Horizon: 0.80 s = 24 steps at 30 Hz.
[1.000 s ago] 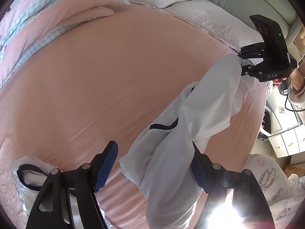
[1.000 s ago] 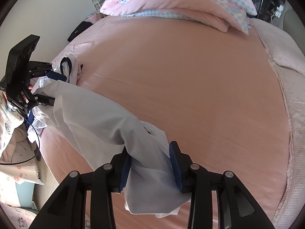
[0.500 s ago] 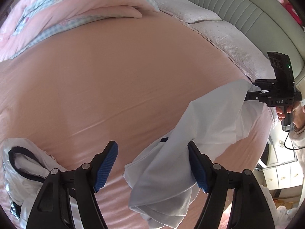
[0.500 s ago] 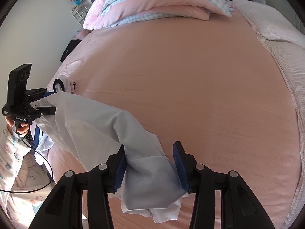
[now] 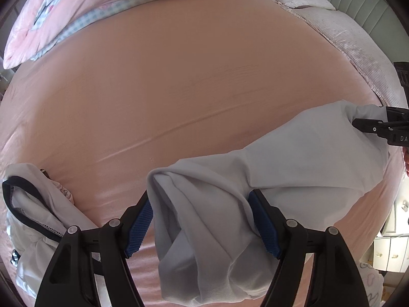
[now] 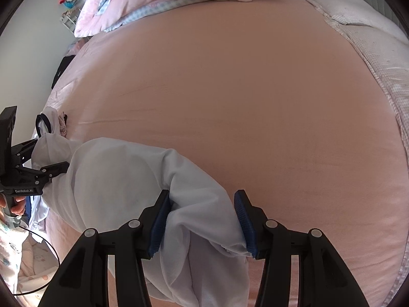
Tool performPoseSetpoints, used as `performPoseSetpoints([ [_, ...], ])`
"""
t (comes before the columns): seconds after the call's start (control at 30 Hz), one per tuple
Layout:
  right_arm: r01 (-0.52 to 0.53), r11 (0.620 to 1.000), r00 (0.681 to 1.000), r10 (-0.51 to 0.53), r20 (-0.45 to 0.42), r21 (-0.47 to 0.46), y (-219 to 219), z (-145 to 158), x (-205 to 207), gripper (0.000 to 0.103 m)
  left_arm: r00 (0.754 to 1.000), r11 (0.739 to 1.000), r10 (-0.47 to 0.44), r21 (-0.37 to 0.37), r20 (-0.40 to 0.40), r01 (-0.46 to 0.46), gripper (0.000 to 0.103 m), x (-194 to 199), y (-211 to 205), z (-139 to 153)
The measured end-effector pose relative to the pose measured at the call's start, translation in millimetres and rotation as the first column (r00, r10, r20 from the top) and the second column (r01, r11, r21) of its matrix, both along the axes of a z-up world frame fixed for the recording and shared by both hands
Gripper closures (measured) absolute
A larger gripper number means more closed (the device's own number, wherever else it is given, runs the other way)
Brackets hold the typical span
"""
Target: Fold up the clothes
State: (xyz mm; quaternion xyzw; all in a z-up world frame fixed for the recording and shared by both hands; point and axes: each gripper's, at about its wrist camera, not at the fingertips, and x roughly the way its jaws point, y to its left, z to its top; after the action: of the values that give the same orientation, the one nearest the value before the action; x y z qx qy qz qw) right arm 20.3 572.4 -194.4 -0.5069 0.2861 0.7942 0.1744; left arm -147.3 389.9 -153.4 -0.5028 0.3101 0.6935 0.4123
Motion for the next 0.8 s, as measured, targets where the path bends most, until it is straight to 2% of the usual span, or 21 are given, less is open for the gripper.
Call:
performPoseSetpoints([
  [0.2, 0.009, 1.0, 0.999, -0.008, -0.035, 0.028, 3, 18, 11, 0.049, 0.999, 0.999, 0.021, 0.047, -0.028, -0.02, 0.03, -6, -7, 22],
  [0.27, 0.017, 1.0, 0.998, -0.015, -0.06, 0.026, 5, 25, 19, 0.043, 1.0, 0.996, 0.026, 0.087, 0.001, -0.026, 0.03, -12, -19, 32],
  [0.47, 0.031, 1.0, 0.993, -0.031, -0.117, -0.002, 10, 37, 36, 0.042, 0.995, 0.978, 0.062, 0.192, 0.08, -0.076, 0.03, -26, -43, 52],
  [0.63, 0.033, 0.999, 0.992, -0.033, -0.126, 0.003, -1, 35, 41, 0.042, 0.992, 0.97, 0.094, 0.216, 0.086, -0.11, 0.028, -14, -70, 43],
  [0.8, 0.038, 0.999, 0.991, -0.039, -0.127, -0.007, -11, 27, 53, 0.042, 0.988, 0.96, 0.121, 0.243, 0.101, -0.142, 0.027, -9, -79, 38],
])
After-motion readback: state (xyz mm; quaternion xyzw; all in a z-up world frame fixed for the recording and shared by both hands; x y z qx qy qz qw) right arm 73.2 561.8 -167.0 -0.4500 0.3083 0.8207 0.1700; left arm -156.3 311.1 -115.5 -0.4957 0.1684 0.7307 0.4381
